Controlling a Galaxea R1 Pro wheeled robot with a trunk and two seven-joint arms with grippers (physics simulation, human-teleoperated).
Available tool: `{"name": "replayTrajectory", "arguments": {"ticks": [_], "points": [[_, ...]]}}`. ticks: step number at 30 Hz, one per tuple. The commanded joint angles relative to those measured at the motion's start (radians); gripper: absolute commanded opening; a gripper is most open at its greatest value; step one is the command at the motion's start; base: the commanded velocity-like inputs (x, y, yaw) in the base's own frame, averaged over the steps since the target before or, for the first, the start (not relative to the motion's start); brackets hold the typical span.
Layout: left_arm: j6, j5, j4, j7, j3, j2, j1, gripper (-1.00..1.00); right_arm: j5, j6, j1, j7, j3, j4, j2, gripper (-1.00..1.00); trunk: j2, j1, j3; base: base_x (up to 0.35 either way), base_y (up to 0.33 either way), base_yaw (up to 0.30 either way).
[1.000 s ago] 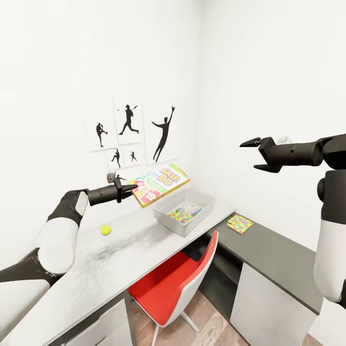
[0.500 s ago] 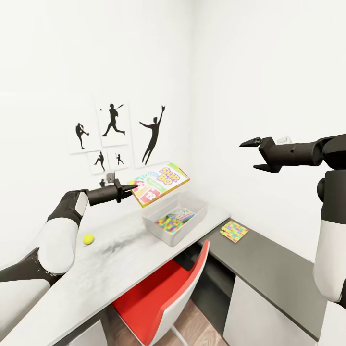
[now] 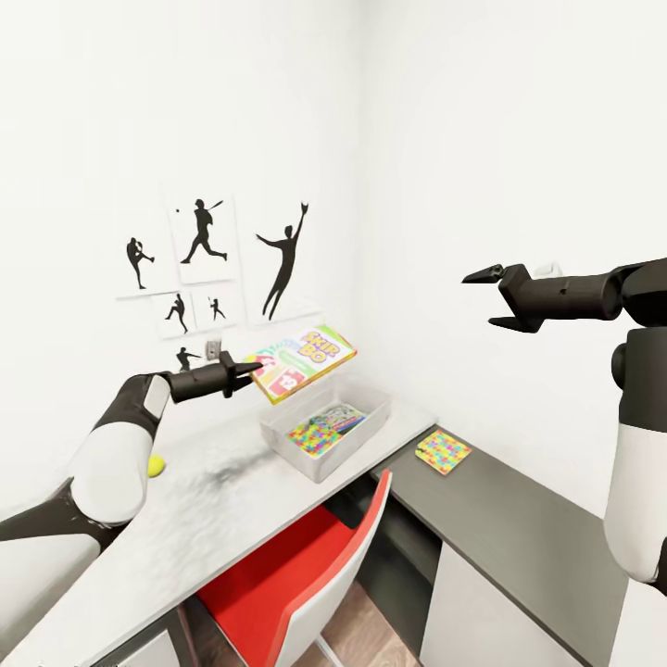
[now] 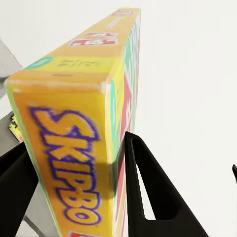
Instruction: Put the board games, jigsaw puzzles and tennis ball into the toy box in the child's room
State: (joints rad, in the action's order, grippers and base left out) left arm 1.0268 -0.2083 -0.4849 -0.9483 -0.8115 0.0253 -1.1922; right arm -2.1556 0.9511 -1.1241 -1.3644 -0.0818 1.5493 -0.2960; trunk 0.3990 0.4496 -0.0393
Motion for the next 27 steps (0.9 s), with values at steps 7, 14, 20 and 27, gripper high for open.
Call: {"name": "replayTrajectory", "arguments": {"ticks": [7,14,20,27], "points": [[-0.009,-0.002,0.026,0.169,-0.059,-0.036,-0.001,-1.0,-0.008,0.009,-0.001,-0.01,-0.001,0.001,0.0,1.0,0.001,0.0,0.0,0.001,-0.004,0.018],[-0.046,0.013,0.028,0.306,-0.076,-0.108,-0.001,-1.0,-0.007,0.011,0.0,-0.01,0.009,0.001,0.003,1.0,0.001,0.0,0.0,0.0,0.0,0.0],[-0.057,0.102,0.028,0.351,-0.077,-0.125,-0.001,-1.0,-0.009,0.011,-0.001,-0.011,0.009,0.002,0.001,1.0,0.001,0.0,0.0,0.0,0.0,0.0],[-0.064,0.115,0.028,0.357,-0.076,-0.125,-0.001,-1.0,-0.008,0.011,-0.001,-0.012,0.009,0.002,0.0,1.0,0.001,0.0,0.0,0.0,0.0,0.0]]}}
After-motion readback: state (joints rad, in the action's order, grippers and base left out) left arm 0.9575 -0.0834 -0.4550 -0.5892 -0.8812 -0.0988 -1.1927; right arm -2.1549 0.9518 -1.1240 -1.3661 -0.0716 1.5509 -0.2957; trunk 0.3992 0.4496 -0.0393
